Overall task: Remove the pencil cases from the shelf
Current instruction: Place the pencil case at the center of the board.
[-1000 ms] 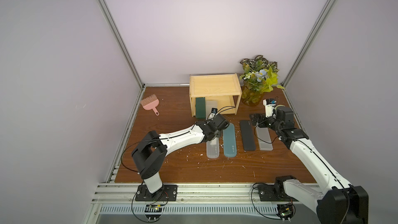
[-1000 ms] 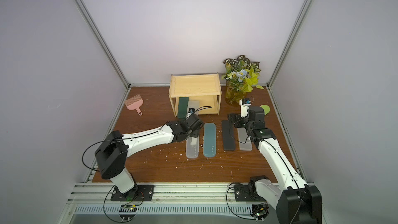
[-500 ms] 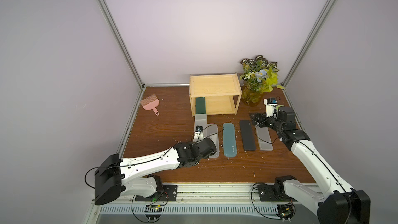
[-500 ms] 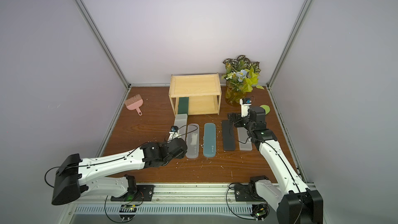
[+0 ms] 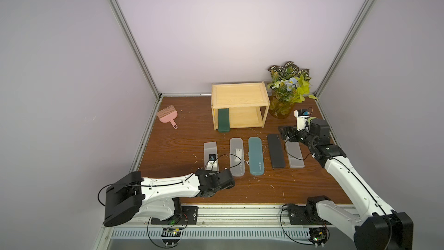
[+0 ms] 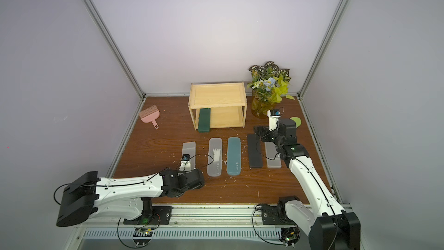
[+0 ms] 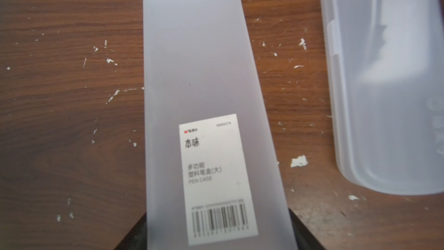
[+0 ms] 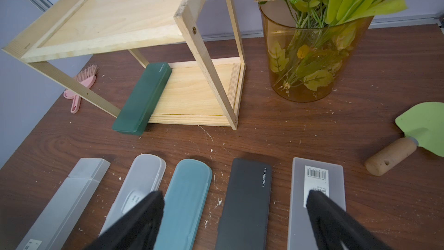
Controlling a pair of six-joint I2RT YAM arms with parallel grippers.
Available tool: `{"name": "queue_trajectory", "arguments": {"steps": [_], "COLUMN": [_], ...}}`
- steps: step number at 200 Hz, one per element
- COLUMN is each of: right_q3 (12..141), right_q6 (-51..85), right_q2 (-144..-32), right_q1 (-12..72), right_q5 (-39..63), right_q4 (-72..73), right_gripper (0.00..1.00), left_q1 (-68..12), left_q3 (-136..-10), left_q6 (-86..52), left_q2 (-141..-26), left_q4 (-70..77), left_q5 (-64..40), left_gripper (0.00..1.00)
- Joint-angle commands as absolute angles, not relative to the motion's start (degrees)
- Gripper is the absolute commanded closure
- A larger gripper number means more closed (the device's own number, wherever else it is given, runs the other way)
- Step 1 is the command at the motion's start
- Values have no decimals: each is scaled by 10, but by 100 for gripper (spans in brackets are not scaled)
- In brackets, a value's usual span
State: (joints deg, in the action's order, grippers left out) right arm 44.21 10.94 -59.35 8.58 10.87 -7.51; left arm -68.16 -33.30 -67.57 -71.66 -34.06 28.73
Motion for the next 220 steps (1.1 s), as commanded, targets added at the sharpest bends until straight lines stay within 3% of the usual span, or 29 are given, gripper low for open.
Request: {"name": "queue_trajectory", "arguments": {"steps": [1,74,171,220], "right_q3": [443,444,444,444], "right_q6": [113,111,111,110], "right_q2": [-583,-593,-604,-606], "right_q1": [89,90,89,89], "right_q5": [115,110,105,105], "right_q4": [-66,-65,-65,-63], "right_gripper": [1,1,1,1], "left_q1": [-686,-671,-627,-626], "left_q3": [-322,-285,-280,-292], "left_q6": [-677,-554,-515,-513], "left_q2": [-727,-772,-793,-821], "left_q4": [-319,-160,-149,-145], "left_q5": [315,286,282,265], "left_gripper": [34,31,29,18]}}
